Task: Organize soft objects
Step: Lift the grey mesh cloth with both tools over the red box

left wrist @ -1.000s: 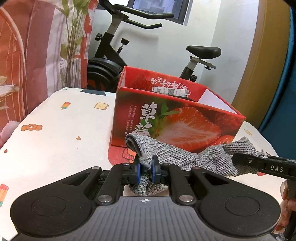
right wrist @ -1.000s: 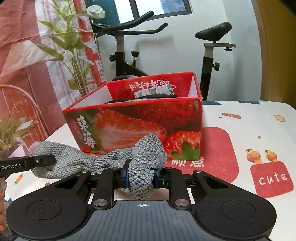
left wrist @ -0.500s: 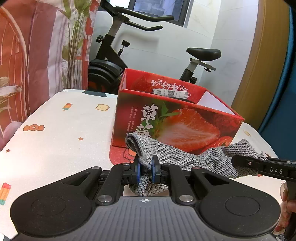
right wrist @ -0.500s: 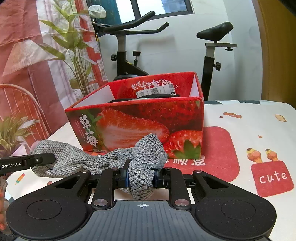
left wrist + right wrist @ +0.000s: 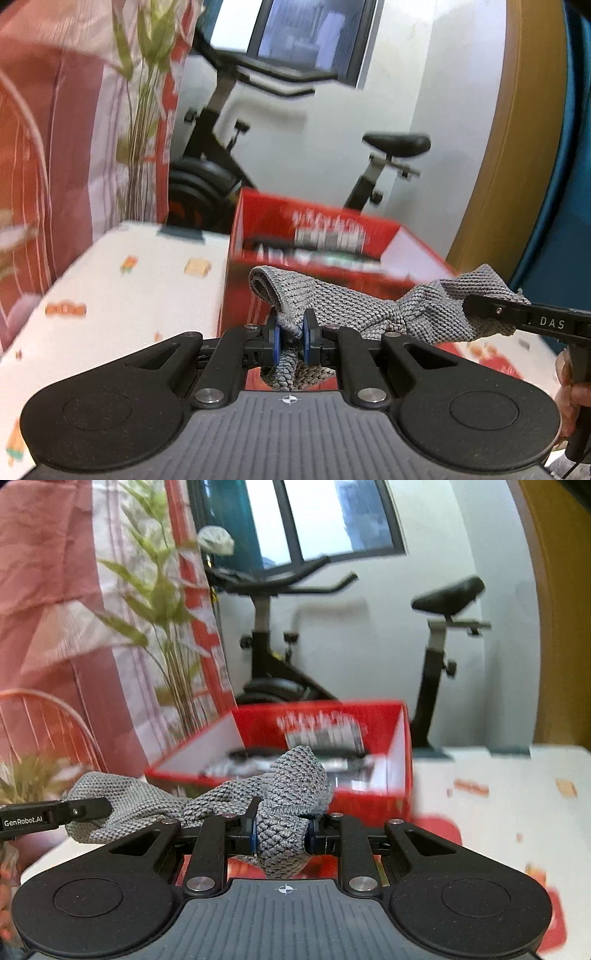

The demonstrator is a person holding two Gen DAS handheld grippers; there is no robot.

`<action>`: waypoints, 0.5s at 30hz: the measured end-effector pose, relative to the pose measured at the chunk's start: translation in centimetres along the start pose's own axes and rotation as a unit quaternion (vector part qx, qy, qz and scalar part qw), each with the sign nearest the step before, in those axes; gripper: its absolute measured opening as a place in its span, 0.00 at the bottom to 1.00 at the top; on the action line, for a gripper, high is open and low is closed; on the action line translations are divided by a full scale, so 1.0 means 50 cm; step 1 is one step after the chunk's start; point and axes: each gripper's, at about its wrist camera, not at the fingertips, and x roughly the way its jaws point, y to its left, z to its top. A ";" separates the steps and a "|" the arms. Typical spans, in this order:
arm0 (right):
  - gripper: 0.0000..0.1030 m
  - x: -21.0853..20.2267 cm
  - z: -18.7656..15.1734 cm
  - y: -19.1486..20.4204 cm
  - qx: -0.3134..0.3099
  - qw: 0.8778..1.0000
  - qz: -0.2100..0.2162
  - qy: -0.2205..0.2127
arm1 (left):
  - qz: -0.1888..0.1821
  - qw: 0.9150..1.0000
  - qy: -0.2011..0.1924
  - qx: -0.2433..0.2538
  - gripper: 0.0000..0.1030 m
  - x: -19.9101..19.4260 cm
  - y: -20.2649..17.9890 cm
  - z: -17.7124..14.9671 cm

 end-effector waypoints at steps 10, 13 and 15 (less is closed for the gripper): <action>0.20 0.077 0.133 -0.042 0.000 1.000 0.005 -0.009 | -0.011 0.999 -0.043 0.015 0.12 0.046 -0.024 0.125; 0.20 0.124 0.156 -0.064 0.010 1.000 0.000 -0.001 | -0.007 0.999 -0.040 0.025 0.12 0.085 -0.022 0.153; 0.20 0.158 0.166 -0.075 0.012 1.000 -0.004 0.008 | -0.005 0.999 -0.035 0.030 0.12 0.112 -0.019 0.168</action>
